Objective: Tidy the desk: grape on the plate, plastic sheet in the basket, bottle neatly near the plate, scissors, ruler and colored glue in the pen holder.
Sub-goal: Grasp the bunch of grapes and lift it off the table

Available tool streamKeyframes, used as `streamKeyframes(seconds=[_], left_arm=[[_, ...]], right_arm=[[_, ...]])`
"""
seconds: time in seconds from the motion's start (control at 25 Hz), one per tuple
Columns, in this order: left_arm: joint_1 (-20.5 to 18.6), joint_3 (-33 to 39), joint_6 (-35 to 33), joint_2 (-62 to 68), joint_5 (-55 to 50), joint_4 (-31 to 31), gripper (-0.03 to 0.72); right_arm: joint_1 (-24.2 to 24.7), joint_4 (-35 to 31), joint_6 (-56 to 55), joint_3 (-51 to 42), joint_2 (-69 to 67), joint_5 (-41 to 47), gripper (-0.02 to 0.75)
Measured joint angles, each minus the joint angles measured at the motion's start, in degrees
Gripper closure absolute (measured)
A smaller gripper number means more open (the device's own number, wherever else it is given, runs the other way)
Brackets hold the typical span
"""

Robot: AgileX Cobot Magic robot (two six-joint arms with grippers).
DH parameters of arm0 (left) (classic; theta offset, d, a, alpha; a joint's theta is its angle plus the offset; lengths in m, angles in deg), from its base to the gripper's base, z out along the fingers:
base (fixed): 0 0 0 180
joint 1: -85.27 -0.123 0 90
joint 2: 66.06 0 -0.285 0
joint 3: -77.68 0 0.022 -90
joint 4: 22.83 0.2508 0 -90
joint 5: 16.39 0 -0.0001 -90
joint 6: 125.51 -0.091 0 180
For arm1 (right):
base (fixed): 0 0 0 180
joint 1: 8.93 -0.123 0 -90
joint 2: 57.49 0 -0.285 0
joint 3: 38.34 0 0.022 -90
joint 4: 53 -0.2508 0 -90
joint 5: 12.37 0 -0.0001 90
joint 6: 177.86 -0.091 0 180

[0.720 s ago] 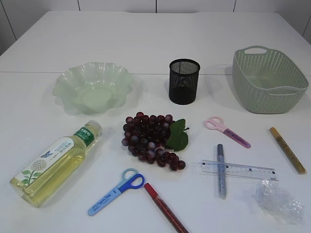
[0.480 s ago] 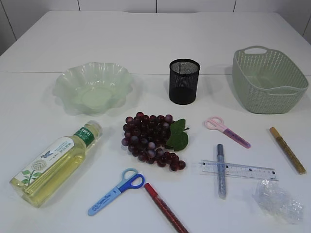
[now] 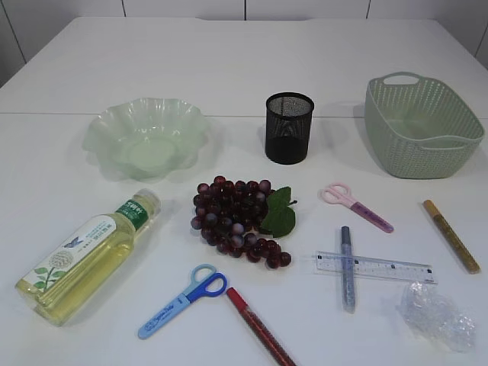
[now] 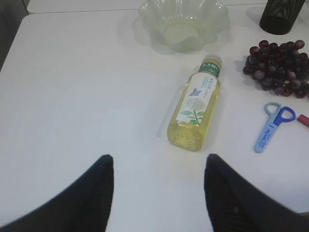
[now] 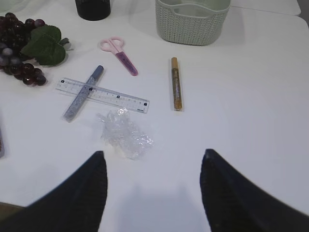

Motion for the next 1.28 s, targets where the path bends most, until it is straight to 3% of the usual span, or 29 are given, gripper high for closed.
streamKeyframes(seconds=[0.72, 0.96, 1.28], left_arm=[[0.0, -0.6, -1.8, 0.0, 0.5, 0.0, 0.253], [0.0, -8.7, -2.5, 2.4, 2.4, -1.7, 0.253], [0.0, -28.4, -3.6, 26.1, 0.4, -3.9, 0.249]], right_arm=[[0.0, 0.1, -3.3, 0.0, 0.0, 0.0, 0.260], [0.0, 2.9, -8.3, 0.4, -4.8, 0.6, 0.260], [0.0, 3.1, -14.6, 5.6, -22.0, 5.6, 0.260]])
